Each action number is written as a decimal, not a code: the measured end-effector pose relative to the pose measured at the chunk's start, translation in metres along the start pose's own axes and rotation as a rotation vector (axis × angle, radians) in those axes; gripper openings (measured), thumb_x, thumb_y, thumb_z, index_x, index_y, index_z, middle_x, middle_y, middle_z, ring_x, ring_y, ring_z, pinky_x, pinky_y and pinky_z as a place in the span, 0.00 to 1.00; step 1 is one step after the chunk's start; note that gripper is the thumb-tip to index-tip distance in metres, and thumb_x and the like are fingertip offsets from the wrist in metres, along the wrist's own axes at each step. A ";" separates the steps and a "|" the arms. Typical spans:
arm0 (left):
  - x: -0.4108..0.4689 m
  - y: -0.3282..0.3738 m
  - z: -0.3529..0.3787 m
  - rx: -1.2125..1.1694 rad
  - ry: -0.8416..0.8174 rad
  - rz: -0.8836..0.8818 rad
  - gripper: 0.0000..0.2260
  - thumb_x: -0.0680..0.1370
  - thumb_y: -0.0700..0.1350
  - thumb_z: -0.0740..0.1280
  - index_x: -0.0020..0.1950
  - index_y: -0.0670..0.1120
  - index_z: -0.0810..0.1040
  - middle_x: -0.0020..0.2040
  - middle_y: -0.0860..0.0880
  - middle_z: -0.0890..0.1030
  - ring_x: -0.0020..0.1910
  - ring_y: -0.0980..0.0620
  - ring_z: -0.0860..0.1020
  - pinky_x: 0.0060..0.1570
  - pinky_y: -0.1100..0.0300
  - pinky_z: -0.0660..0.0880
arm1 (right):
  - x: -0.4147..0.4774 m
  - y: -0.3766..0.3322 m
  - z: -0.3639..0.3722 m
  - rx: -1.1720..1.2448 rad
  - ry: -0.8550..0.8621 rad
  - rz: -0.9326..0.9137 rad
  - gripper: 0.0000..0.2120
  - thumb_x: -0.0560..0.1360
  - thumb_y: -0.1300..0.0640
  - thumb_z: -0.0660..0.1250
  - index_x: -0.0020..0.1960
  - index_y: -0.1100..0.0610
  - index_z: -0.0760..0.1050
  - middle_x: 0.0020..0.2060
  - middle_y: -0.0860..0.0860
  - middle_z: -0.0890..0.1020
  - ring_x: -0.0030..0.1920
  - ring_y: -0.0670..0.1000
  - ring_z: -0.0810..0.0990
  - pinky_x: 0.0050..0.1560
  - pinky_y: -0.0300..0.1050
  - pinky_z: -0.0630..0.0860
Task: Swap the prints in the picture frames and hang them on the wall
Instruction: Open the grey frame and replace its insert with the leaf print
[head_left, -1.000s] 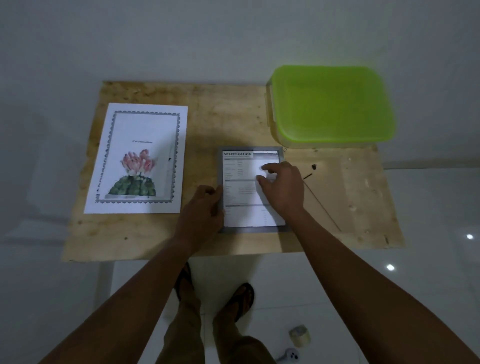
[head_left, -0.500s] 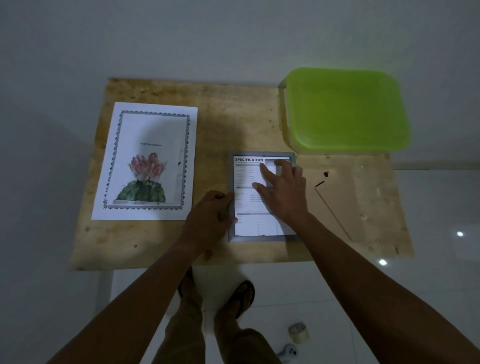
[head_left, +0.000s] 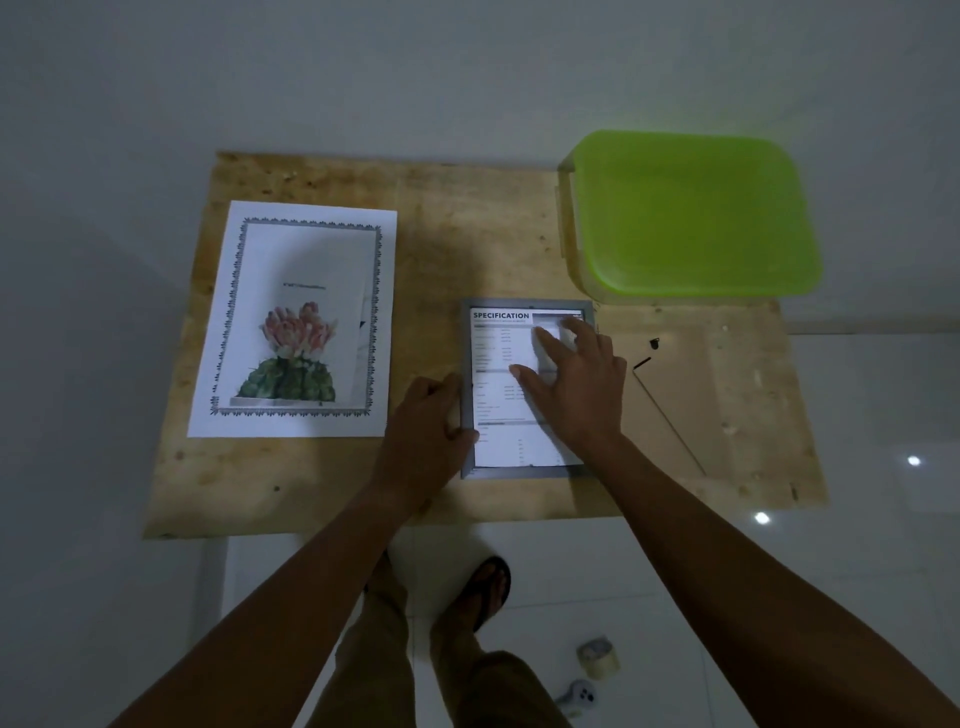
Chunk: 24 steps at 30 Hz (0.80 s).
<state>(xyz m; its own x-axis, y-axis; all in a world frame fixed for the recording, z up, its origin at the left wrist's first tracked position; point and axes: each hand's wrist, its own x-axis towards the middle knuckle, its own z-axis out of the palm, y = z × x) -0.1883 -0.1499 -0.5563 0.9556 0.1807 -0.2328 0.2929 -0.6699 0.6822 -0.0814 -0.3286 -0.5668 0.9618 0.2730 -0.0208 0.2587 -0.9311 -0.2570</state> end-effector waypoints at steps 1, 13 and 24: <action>-0.002 0.002 0.000 -0.010 0.012 -0.018 0.26 0.75 0.46 0.73 0.72 0.45 0.72 0.57 0.47 0.73 0.46 0.52 0.75 0.44 0.67 0.68 | -0.006 -0.001 -0.002 -0.008 0.006 0.037 0.28 0.74 0.34 0.66 0.67 0.48 0.76 0.70 0.54 0.72 0.66 0.60 0.71 0.59 0.58 0.69; -0.007 0.016 0.005 -0.741 -0.046 -0.360 0.18 0.77 0.37 0.70 0.66 0.48 0.79 0.56 0.49 0.84 0.53 0.50 0.83 0.49 0.59 0.81 | -0.039 -0.002 -0.013 0.113 -0.113 0.143 0.32 0.74 0.34 0.68 0.73 0.48 0.72 0.75 0.53 0.67 0.71 0.58 0.65 0.61 0.60 0.71; -0.005 0.062 -0.038 -1.144 -0.319 -0.314 0.16 0.79 0.37 0.67 0.66 0.45 0.78 0.58 0.46 0.84 0.56 0.46 0.83 0.55 0.51 0.81 | -0.046 -0.014 -0.051 0.680 -0.006 0.203 0.18 0.70 0.43 0.77 0.58 0.49 0.85 0.60 0.48 0.83 0.63 0.47 0.79 0.66 0.49 0.75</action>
<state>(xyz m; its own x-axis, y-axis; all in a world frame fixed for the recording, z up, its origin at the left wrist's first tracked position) -0.1735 -0.1648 -0.4864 0.8350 -0.0714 -0.5456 0.5218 0.4178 0.7438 -0.1249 -0.3410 -0.5128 0.9841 0.1133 -0.1365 -0.0402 -0.6071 -0.7936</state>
